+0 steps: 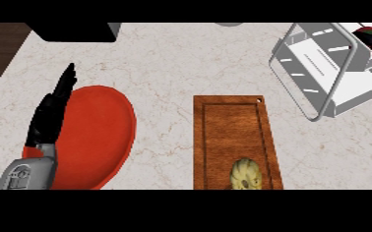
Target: Pick the tomato from the cutting board and place it in the tiered basket
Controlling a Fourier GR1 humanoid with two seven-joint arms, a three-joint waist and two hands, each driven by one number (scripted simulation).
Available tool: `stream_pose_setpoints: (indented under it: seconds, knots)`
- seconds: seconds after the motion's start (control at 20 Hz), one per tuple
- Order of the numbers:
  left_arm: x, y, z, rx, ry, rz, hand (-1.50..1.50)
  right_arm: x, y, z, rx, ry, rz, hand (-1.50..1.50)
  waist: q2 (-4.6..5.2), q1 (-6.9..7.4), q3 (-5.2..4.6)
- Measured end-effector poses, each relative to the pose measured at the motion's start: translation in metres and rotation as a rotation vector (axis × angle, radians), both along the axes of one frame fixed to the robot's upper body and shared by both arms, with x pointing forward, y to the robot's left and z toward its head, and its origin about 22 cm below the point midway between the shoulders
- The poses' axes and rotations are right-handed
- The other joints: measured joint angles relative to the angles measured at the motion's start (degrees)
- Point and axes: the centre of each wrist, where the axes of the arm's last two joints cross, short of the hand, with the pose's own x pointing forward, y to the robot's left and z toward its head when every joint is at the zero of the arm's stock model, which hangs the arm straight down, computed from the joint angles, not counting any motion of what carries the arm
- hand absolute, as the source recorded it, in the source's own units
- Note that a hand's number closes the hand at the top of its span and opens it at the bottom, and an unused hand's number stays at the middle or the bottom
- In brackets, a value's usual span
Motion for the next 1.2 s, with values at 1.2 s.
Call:
stream_pose_setpoints:
  seconds: [1.2]
  knots:
    - [0.002, -0.005, 0.004, -0.011, -0.008, -0.001, 0.00, -0.129, -0.159, 0.064, 0.362, -0.021, -0.211, -1.50, 1.08, 0.73, 0.43]
